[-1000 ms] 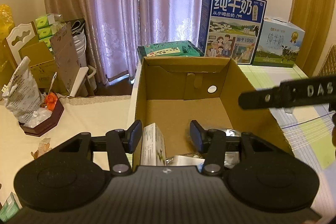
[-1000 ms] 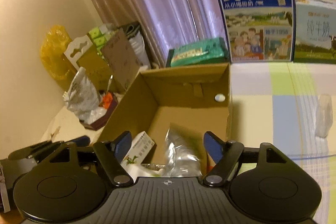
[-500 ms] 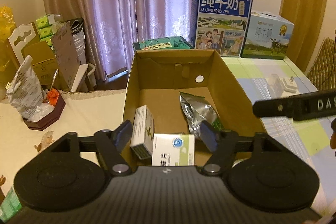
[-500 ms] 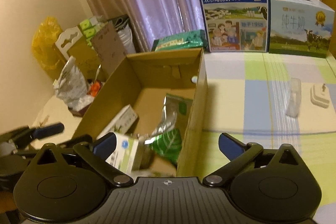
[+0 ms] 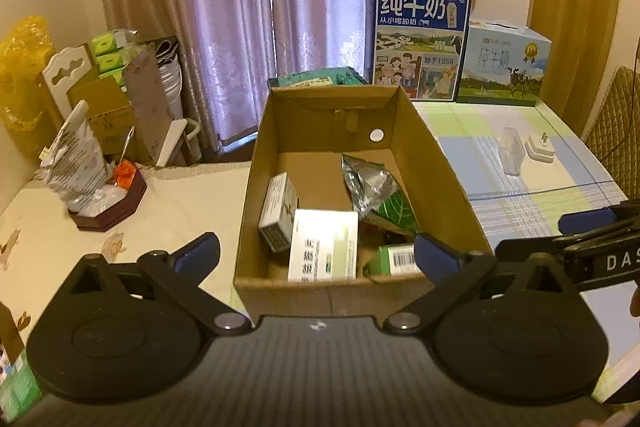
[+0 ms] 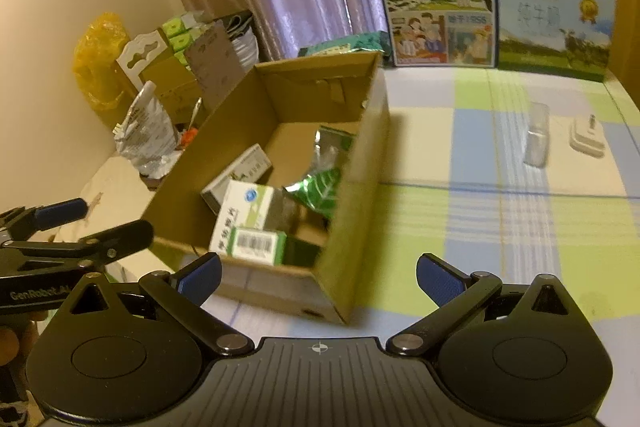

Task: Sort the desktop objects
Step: 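Move left gripper to the clear plastic case while right gripper approaches the white plug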

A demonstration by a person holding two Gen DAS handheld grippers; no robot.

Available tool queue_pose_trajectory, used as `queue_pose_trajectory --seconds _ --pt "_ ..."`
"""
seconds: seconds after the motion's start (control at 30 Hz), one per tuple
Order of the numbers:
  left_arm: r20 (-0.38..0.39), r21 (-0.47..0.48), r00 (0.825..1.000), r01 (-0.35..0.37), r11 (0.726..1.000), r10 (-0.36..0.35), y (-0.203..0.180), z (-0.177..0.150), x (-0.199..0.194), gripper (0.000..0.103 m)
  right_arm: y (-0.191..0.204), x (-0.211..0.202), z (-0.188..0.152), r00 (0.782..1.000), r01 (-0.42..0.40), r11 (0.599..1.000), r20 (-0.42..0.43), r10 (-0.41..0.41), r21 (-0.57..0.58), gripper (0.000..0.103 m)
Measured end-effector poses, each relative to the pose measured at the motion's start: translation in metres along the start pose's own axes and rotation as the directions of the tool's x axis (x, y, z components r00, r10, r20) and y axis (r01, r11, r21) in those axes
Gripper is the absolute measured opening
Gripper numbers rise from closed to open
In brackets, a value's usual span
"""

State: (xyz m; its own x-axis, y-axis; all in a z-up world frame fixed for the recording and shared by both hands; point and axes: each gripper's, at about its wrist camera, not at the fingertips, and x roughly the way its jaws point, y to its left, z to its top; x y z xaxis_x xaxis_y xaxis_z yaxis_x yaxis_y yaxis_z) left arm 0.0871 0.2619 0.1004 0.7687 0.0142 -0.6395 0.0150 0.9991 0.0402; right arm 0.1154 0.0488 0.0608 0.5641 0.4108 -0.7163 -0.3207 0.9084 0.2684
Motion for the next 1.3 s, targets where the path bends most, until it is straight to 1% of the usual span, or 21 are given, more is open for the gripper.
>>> queue_pose_trajectory --seconds 0.23,0.43,0.53,0.63,0.73,0.97,1.07,1.3 --pt "-0.019 -0.02 1.0 0.013 1.0 -0.013 -0.018 -0.015 -0.015 0.102 -0.029 -0.026 -0.014 0.999 0.04 0.999 0.002 -0.04 0.024 0.101" --pt "-0.006 0.011 0.999 0.038 0.999 -0.038 -0.044 -0.015 -0.027 0.102 -0.067 -0.045 -0.023 0.995 0.094 0.993 0.012 -0.095 0.067 0.101" --pt "0.007 0.025 0.998 0.064 0.998 -0.064 -0.059 -0.011 -0.031 0.102 -0.088 -0.055 -0.029 0.991 0.128 0.988 0.014 -0.13 0.092 0.101" --pt "0.015 0.035 0.994 0.107 0.994 -0.108 -0.078 -0.007 -0.032 0.102 -0.11 -0.064 -0.033 0.987 0.154 0.979 0.014 -0.158 0.132 0.101" --pt "0.012 0.058 0.989 0.146 0.988 -0.146 -0.099 -0.005 -0.029 0.102 -0.134 -0.075 -0.034 0.984 0.173 0.968 0.019 -0.179 0.181 0.101" --pt "-0.022 0.114 0.976 0.217 0.969 -0.216 -0.152 -0.003 -0.014 0.101 -0.176 -0.094 -0.035 0.974 0.206 0.944 0.036 -0.223 0.257 0.101" --pt "-0.036 0.124 0.973 0.231 0.965 -0.228 -0.168 -0.002 -0.006 0.102 -0.189 -0.099 -0.038 0.972 0.215 0.936 0.036 -0.234 0.277 0.101" --pt "-0.075 0.128 0.966 0.257 0.958 -0.249 -0.191 -0.007 0.008 0.101 -0.214 -0.104 -0.049 0.966 0.237 0.916 0.025 -0.258 0.324 0.101"
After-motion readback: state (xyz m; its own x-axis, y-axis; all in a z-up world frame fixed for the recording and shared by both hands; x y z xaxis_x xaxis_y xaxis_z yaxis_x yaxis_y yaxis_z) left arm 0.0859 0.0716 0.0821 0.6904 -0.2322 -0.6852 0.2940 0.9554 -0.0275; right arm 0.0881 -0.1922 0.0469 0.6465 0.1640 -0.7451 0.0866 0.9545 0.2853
